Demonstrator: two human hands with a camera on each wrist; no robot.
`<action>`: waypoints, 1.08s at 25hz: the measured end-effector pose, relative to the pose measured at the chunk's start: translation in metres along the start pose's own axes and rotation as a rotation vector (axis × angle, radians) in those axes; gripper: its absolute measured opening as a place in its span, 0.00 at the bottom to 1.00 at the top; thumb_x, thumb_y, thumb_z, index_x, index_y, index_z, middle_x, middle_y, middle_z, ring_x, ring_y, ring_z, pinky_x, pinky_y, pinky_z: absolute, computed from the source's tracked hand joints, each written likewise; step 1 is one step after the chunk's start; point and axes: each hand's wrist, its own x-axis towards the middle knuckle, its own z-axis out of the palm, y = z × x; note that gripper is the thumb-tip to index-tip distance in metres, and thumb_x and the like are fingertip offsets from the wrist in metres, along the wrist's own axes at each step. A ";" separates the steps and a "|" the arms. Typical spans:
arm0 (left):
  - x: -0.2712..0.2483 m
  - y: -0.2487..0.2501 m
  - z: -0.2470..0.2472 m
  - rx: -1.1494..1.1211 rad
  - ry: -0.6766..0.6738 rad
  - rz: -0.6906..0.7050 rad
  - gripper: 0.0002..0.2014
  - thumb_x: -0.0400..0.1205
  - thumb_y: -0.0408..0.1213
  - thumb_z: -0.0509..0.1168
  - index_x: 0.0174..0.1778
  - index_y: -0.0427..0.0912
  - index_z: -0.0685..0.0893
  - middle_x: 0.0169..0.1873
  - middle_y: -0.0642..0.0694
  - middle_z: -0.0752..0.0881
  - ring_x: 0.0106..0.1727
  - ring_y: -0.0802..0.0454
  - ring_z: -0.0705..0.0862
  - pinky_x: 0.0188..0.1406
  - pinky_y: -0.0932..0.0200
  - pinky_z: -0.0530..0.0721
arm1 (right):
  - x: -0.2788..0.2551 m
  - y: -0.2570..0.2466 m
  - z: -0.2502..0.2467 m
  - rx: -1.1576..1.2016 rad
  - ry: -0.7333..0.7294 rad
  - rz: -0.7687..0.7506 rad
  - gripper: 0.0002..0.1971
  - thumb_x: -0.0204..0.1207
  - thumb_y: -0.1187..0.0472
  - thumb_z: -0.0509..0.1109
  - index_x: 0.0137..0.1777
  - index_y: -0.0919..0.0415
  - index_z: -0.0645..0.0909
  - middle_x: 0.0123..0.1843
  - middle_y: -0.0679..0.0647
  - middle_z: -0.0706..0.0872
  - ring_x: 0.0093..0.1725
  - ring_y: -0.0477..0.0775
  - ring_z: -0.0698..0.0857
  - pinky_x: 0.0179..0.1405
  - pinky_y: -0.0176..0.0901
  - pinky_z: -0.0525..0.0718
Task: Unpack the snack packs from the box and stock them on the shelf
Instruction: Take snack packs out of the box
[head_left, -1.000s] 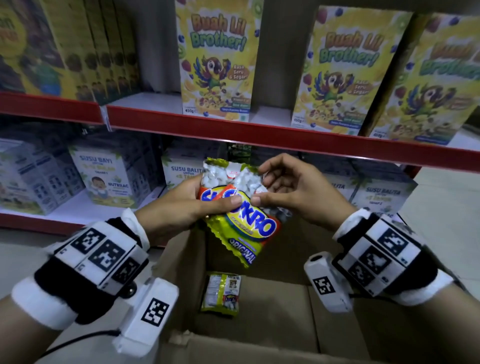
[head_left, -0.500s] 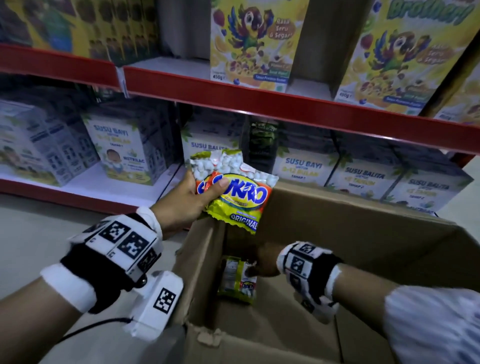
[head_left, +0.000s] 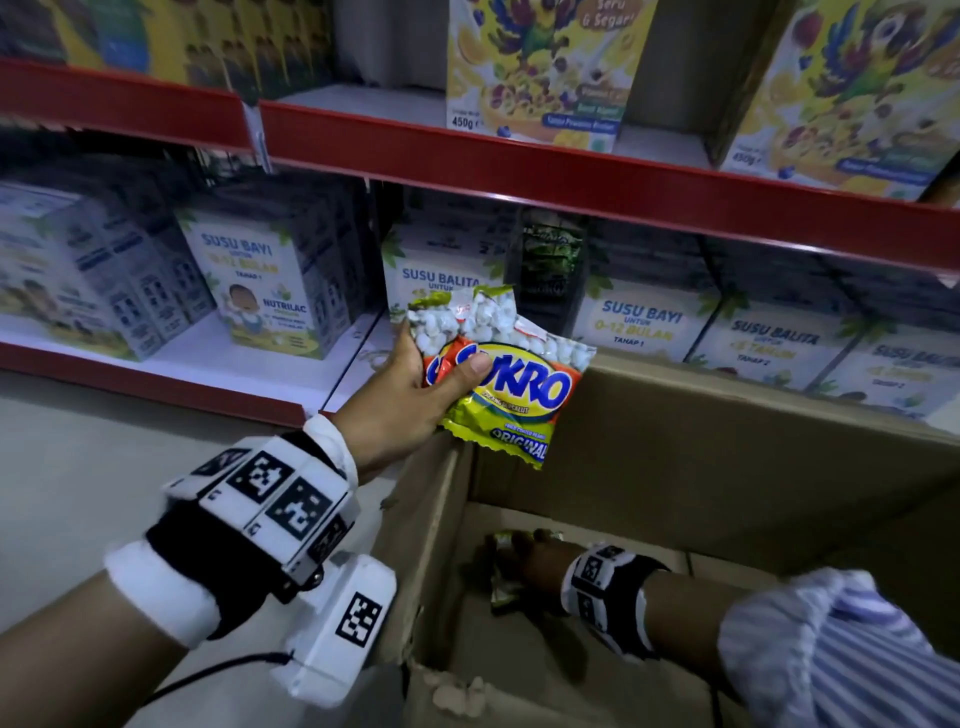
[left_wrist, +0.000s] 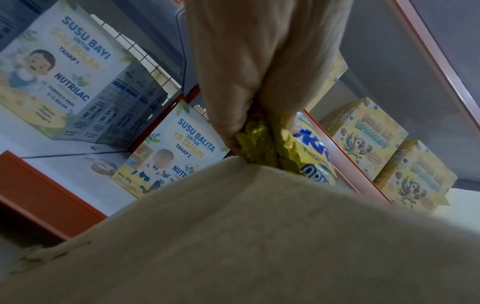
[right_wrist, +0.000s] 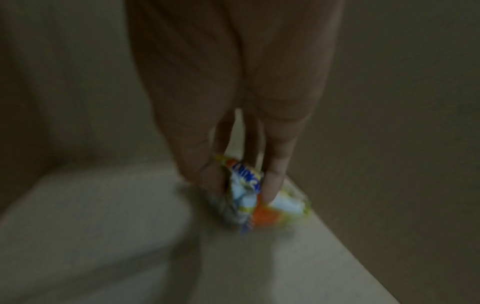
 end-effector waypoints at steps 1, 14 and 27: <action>0.000 0.000 0.000 0.003 0.006 0.005 0.34 0.76 0.46 0.65 0.77 0.45 0.62 0.64 0.48 0.85 0.59 0.53 0.88 0.61 0.50 0.86 | -0.006 0.004 -0.006 0.125 -0.005 0.037 0.25 0.83 0.51 0.62 0.77 0.60 0.68 0.77 0.63 0.70 0.74 0.65 0.73 0.70 0.52 0.72; -0.015 0.052 0.016 -0.207 0.192 -0.090 0.19 0.80 0.38 0.69 0.65 0.37 0.80 0.47 0.38 0.90 0.33 0.51 0.90 0.29 0.52 0.90 | -0.236 0.063 -0.179 1.575 0.897 -0.134 0.05 0.69 0.64 0.72 0.40 0.65 0.88 0.43 0.65 0.90 0.38 0.59 0.89 0.44 0.45 0.88; -0.056 0.072 0.095 -0.304 -0.034 0.139 0.37 0.60 0.40 0.81 0.66 0.57 0.77 0.53 0.49 0.91 0.52 0.49 0.91 0.42 0.54 0.90 | -0.213 0.004 -0.153 1.059 1.585 0.161 0.08 0.83 0.55 0.61 0.44 0.55 0.69 0.41 0.59 0.81 0.39 0.53 0.83 0.38 0.49 0.80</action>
